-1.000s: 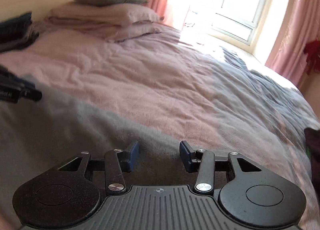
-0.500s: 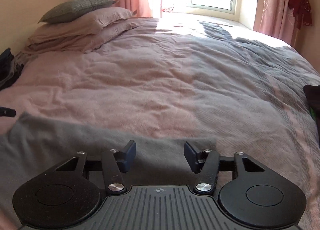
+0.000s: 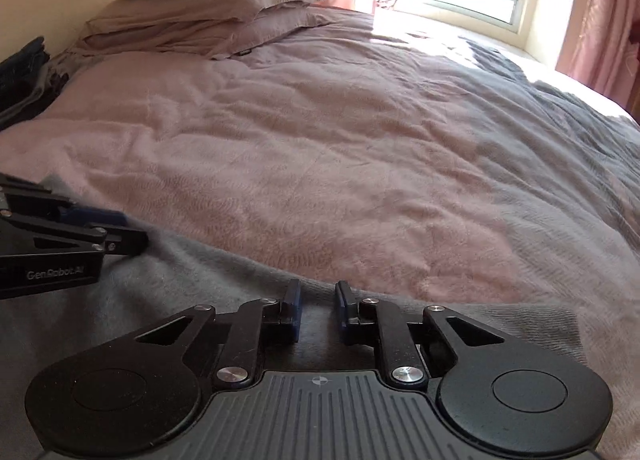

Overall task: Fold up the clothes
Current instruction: 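Pull both open tools back from the folded sweatshirt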

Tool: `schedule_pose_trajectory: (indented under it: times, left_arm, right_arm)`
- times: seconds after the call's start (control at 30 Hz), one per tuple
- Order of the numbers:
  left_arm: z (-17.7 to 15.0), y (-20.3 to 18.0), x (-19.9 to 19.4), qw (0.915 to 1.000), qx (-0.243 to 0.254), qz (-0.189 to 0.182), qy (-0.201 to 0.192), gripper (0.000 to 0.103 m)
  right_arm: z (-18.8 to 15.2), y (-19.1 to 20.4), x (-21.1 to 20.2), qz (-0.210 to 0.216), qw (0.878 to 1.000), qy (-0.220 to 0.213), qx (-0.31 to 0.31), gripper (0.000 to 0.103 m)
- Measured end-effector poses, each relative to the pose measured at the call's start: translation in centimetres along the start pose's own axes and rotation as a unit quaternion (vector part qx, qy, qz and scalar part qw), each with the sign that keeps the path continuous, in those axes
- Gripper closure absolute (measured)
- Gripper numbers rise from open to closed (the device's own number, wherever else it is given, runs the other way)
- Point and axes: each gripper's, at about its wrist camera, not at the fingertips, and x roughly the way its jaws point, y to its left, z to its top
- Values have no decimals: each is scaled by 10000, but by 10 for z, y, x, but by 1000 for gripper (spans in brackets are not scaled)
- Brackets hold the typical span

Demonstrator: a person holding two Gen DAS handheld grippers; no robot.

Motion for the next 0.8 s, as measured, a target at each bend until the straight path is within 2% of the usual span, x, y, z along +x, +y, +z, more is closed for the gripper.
schedule_pose_trajectory:
  times: [0.07, 0.13, 0.17, 0.23, 0.27, 0.33, 0.37, 0.43, 0.5, 0.57, 0.6, 0.7, 0.73, 0.8]
  left_arm:
    - [-2, 14, -17, 9997, -9, 124, -233, 82]
    - [-9, 33, -29, 9990, -42, 291, -350, 82]
    - [-15, 42, -29, 9985, -43, 444, -324, 82]
    - [-27, 67, -17, 9965, -187, 810, 45, 78]
    - [-32, 80, -17, 9954, -424, 851, 69, 73]
    - [-29, 91, -24, 9927, -667, 990, 192, 76]
    - [-27, 91, -31, 9923, -714, 1005, 150, 81]
    - [-24, 82, -50, 9940, -820, 722, -31, 81]
    - [-26, 62, -66, 9962, -695, 516, -87, 81]
    - [-34, 42, -76, 9978, -518, 420, 17, 80]
    - [-41, 36, -80, 9979, -499, 404, 112, 80]
    - [-69, 28, -81, 9955, -614, 477, 537, 79]
    - [-77, 27, -82, 9948, -631, 556, 567, 79]
    - [-81, 24, -89, 9940, -624, 685, 575, 79]
  right_arm:
    - [-5, -15, -22, -124, 9995, -268, 148, 91]
    - [-17, -31, -29, -462, 9986, -183, 158, 90]
    - [-25, -40, -25, -633, 9979, -28, 154, 90]
    - [-36, -62, -23, -469, 9976, -36, 512, 83]
    - [-34, -67, -26, -438, 9967, -9, 677, 82]
    - [-23, -60, -37, -780, 9949, 48, 631, 82]
    - [-19, -53, -46, -785, 9952, -37, 587, 82]
    - [-18, -39, -64, -440, 9970, -195, 608, 82]
    - [-23, -23, -79, -238, 9979, -136, 594, 82]
    - [-39, -10, -90, -163, 9987, -5, 488, 82]
    - [-48, -7, -93, -154, 9988, 94, 450, 82]
    - [-83, -5, -79, -101, 9959, 801, 421, 82]
    - [-90, -5, -81, -64, 9969, 657, 429, 82]
    - [-84, -4, -86, -92, 9959, 799, 410, 82]
